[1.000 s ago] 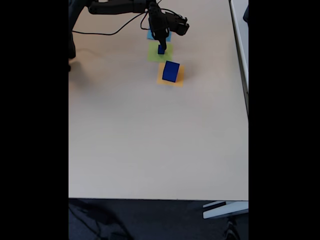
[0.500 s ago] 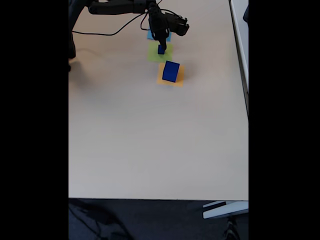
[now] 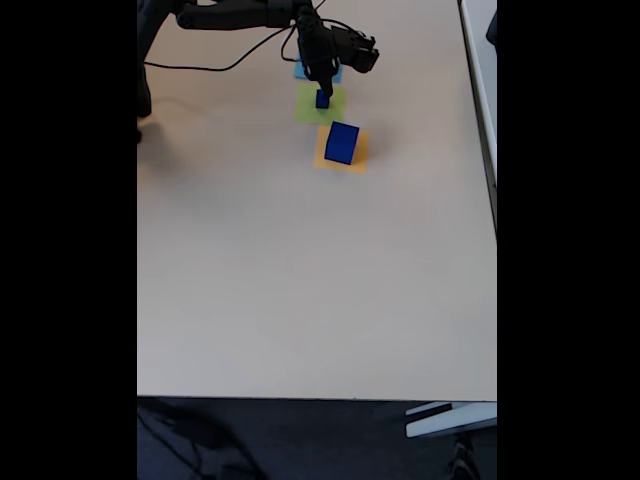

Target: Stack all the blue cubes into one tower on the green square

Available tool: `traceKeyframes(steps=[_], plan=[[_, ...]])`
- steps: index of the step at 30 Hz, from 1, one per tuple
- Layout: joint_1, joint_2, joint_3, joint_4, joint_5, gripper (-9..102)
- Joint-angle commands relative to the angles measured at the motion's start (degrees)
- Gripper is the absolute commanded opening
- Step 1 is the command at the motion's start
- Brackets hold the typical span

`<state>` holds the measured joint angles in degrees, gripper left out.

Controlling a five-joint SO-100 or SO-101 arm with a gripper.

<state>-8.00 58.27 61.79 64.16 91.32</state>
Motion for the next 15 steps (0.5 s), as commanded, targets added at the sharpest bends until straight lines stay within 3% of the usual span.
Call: traceKeyframes(steps=[1, 15], plan=[[0.4, 3.2, -0.5, -1.3, -0.6, 9], [0.6, 2.8, -0.4, -1.5, -1.5, 9]])
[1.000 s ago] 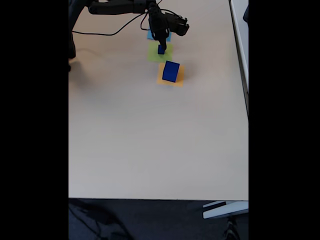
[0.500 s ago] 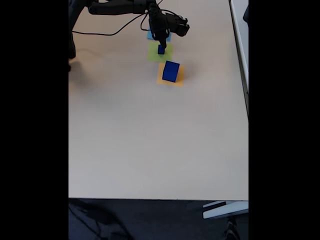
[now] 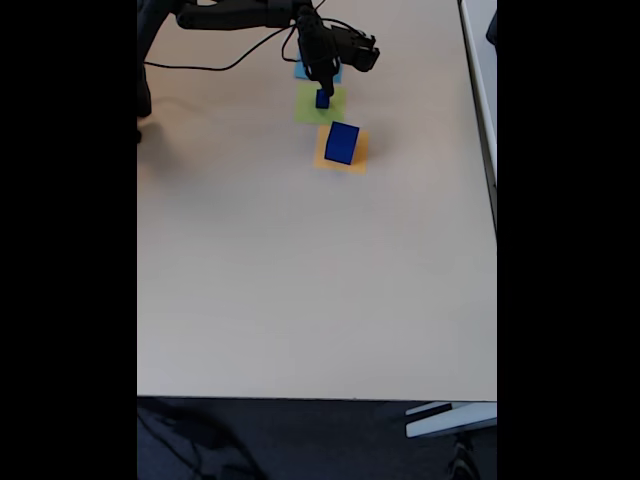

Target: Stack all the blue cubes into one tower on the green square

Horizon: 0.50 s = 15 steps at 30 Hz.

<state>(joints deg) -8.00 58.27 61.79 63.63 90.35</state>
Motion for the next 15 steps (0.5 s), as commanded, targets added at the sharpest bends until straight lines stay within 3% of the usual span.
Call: traceKeyframes(steps=[1, 15], plan=[[0.7, 2.8, -0.3, -0.9, -0.6, 9], [0.8, 2.6, 0.4, -0.6, -1.4, 9]])
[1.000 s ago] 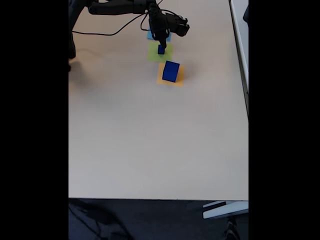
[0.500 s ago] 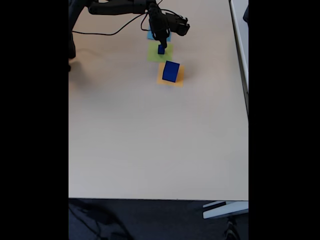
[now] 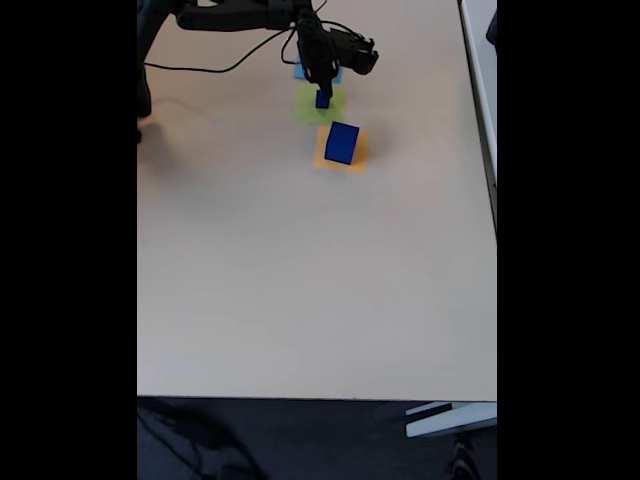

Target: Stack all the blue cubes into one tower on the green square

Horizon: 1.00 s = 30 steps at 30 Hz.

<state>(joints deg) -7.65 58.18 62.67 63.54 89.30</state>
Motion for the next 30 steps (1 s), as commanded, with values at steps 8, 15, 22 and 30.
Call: traceKeyframes(steps=[8, 15, 22, 30], plan=[[0.3, 2.5, -0.4, -0.6, -0.9, 8], [0.4, 2.2, -0.4, -0.6, -1.5, 7], [0.4, 2.3, -0.3, -0.3, -1.9, 6], [0.6, 2.0, -0.3, -0.3, -2.7, 4]])
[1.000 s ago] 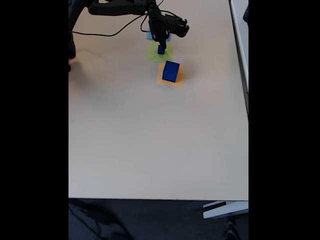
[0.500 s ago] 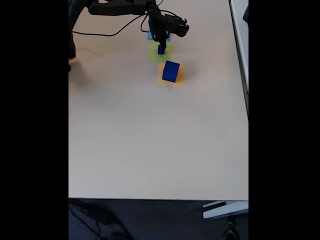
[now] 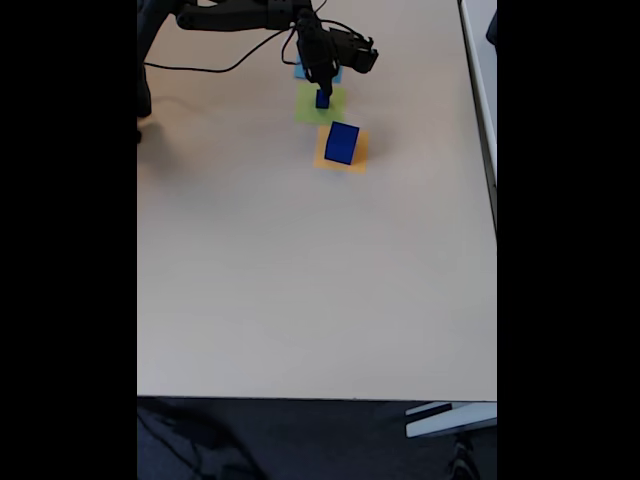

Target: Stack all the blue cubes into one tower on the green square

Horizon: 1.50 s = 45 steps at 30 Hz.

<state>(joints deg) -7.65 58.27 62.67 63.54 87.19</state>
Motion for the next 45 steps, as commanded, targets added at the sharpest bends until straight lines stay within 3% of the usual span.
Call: traceKeyframes(steps=[1, 45], plan=[[0.7, 1.9, -0.3, -0.3, -0.8, 4], [1.6, 7.5, 0.7, 0.0, -2.4, 0]])
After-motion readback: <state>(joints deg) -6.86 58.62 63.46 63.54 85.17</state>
